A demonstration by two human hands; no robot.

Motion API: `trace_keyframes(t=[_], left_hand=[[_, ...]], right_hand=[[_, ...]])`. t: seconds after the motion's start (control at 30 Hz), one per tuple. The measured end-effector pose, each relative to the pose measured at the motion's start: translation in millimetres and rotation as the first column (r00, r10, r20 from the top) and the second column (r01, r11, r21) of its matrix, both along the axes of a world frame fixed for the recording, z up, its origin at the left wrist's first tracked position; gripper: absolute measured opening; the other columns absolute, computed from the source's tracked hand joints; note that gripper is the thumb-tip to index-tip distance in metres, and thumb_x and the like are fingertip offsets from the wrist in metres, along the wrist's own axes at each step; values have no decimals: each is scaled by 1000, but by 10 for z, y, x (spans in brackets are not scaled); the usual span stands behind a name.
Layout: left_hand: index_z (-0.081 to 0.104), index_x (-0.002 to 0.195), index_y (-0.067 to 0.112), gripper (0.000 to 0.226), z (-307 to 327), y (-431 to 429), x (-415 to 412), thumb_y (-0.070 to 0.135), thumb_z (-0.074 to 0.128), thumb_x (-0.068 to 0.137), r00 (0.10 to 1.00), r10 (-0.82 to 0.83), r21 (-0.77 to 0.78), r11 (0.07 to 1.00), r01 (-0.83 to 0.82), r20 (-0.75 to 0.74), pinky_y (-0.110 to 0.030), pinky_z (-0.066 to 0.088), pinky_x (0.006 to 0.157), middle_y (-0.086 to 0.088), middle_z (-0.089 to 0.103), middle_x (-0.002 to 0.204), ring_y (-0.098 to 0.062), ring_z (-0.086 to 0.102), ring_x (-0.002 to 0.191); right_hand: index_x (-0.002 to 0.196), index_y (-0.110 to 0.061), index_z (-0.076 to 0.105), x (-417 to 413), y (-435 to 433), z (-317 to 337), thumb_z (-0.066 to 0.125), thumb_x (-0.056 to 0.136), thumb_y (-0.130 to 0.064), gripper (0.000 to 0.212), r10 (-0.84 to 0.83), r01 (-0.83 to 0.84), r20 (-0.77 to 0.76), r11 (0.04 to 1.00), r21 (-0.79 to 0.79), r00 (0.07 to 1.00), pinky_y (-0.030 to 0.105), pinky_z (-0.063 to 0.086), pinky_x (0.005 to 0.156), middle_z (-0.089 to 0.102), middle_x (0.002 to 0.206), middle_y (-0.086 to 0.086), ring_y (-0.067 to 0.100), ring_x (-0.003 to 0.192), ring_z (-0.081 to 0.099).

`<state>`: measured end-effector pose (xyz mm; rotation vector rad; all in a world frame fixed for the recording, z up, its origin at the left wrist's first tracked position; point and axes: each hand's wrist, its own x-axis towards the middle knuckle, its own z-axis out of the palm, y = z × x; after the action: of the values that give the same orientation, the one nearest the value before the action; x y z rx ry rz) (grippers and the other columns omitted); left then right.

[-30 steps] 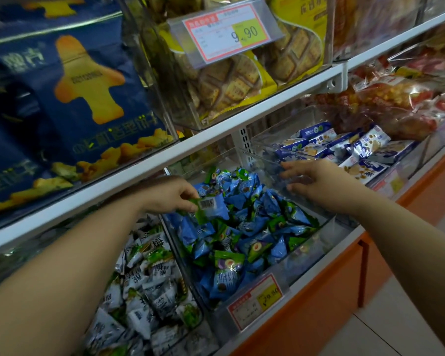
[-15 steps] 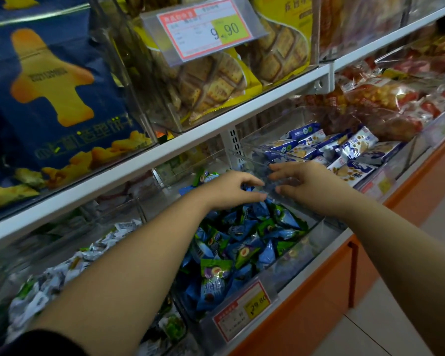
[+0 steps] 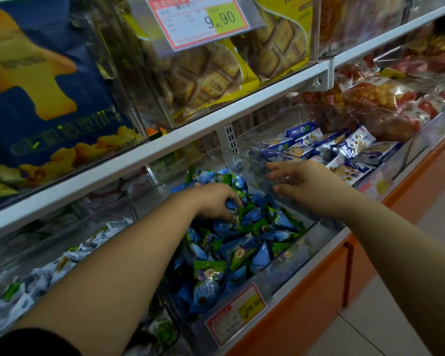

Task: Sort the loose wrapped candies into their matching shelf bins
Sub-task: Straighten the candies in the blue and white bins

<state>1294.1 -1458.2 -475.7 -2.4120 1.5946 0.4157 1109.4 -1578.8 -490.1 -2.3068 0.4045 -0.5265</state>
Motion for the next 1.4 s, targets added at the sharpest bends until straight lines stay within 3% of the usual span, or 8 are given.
trace_keyframes(t=[0.23,0.4,0.57,0.73,0.87,1.0,1.27,1.4], left_hand=[[60,121,20,37,139,289,55,23,69,86,992,22,-226,973,-51,-127,-23,34,99,4,48,137,-14,44,127],[61,107,34,30,240,525,180,22,72,83,962,106,-327,926,-187,-250,-32,34,104,4,46,139,-14,41,130],[57,97,39,34,246,713,173,14,74,80,934,116,-382,890,-249,-338,-28,34,93,8,48,126,-9,42,122],[50,98,42,46,169,815,187,11,76,77,921,114,-423,862,-278,-373,-40,38,105,8,47,128,-14,44,123],[40,122,41,64,213,852,126,7,74,79,920,132,-400,870,-286,-370,-35,41,95,7,39,126,-15,43,120],[48,117,38,50,303,921,116,8,68,83,959,108,-387,899,-206,-261,-29,36,96,6,37,136,-12,39,123],[44,131,28,51,303,988,169,33,67,86,980,189,-192,962,-197,-58,-23,33,76,3,37,109,-12,41,97],[41,138,30,59,336,984,142,43,66,85,978,195,-107,974,-202,-68,-27,36,98,2,37,131,-16,41,122]], right_hand=[[122,-15,63,-12,17,3,59,91,-13,31,6,-6,-13,1000,1,1000,38,44,102,41,147,-10,16,114,58],[122,-15,63,-10,23,7,60,91,-13,31,4,-4,-9,1000,13,1000,37,44,102,42,146,-10,16,114,58],[121,-16,63,-15,24,2,59,91,-12,31,-8,8,-3,999,41,1000,34,45,100,43,145,-11,16,114,58],[121,-13,63,-12,29,-11,60,91,-10,31,-13,13,3,999,37,1000,31,46,99,43,146,-9,15,116,57],[121,-13,63,-4,32,-16,60,91,-10,31,-16,16,1,1000,16,1000,33,44,101,42,146,-8,15,119,55],[121,-14,63,3,21,-21,60,91,-11,31,-16,16,4,1000,18,1000,29,44,98,42,146,-10,14,117,56],[122,-14,63,-1,12,-32,60,91,-11,31,-7,7,3,1000,-10,1000,28,42,101,41,147,-8,14,119,54],[122,-13,62,9,17,-29,59,91,-12,31,-8,8,-3,1000,-10,1000,25,42,99,40,147,-8,14,119,55]])
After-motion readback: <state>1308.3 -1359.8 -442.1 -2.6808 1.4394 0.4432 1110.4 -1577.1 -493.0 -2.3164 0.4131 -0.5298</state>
